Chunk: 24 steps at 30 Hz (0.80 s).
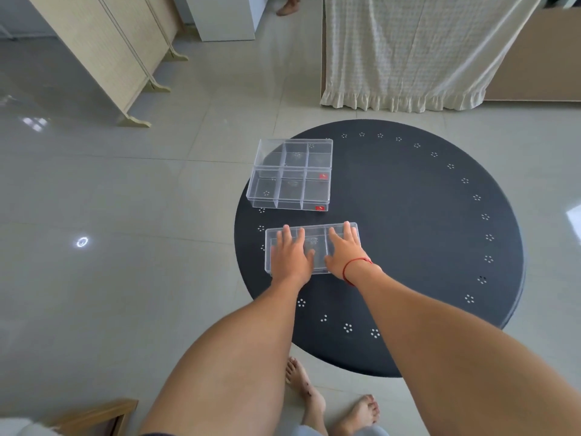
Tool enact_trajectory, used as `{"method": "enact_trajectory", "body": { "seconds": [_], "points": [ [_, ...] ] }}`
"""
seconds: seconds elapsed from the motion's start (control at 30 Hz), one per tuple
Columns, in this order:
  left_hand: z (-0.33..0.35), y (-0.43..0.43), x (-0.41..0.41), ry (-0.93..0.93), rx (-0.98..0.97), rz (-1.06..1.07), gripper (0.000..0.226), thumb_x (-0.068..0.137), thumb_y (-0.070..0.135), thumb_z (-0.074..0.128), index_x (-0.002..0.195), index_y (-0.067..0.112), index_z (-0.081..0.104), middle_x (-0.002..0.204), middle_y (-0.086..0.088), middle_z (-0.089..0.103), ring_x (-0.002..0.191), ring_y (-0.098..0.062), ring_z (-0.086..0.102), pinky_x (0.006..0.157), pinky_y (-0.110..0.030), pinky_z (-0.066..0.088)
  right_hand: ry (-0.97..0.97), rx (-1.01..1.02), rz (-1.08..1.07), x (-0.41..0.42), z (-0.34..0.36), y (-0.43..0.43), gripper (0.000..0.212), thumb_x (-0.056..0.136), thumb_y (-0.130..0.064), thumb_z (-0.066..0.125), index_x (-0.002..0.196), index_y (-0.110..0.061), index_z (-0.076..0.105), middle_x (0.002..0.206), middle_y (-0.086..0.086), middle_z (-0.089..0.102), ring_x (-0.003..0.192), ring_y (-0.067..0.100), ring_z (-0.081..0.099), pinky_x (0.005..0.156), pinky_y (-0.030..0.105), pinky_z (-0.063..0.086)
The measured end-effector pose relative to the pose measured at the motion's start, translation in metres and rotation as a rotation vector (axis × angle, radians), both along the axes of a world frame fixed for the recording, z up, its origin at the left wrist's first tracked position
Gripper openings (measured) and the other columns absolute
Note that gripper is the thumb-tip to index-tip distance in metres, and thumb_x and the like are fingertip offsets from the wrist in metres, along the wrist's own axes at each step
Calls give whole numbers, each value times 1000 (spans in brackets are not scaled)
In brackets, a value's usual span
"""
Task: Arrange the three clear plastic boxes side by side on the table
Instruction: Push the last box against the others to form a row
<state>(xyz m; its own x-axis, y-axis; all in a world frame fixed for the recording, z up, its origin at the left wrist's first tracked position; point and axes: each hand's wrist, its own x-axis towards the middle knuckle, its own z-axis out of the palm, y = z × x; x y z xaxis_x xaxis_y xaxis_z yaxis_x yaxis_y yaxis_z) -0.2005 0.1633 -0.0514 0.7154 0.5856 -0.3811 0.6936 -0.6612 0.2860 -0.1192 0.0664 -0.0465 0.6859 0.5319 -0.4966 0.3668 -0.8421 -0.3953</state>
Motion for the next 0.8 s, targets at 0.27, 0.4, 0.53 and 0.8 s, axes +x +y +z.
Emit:
{"method": "enact_trajectory", "body": {
  "seconds": [0.27,0.4,0.53,0.8],
  "points": [
    [1,55,-3,-16,3,63,58,102,39,42,154,27,20,165,-9,1,153,-28,-2,122,-46,11,-3,15,19,-8,6,48,73,95,-14,53,156,-24,13,164,6,-13,152,26,-12,115,41,32],
    [0,69,-1,-85,-1,146,60,98,42,49,152,24,29,164,-8,11,152,-27,6,122,-45,20,-34,23,-14,-8,2,63,72,96,-14,52,156,-24,13,164,5,-14,152,26,-12,113,41,35],
    [-2,79,5,-109,-7,185,61,98,41,51,151,20,31,164,-8,12,152,-27,8,120,-44,21,-40,27,-34,-6,2,74,71,97,-14,51,156,-23,14,164,4,-14,153,24,-12,110,40,38],
    [-3,91,12,-113,-34,168,61,98,41,50,152,20,29,164,-8,10,152,-27,6,121,-44,17,-28,37,-66,1,3,85,72,96,-16,53,156,-23,13,165,4,-12,153,23,-12,113,40,35]
  ]
}}
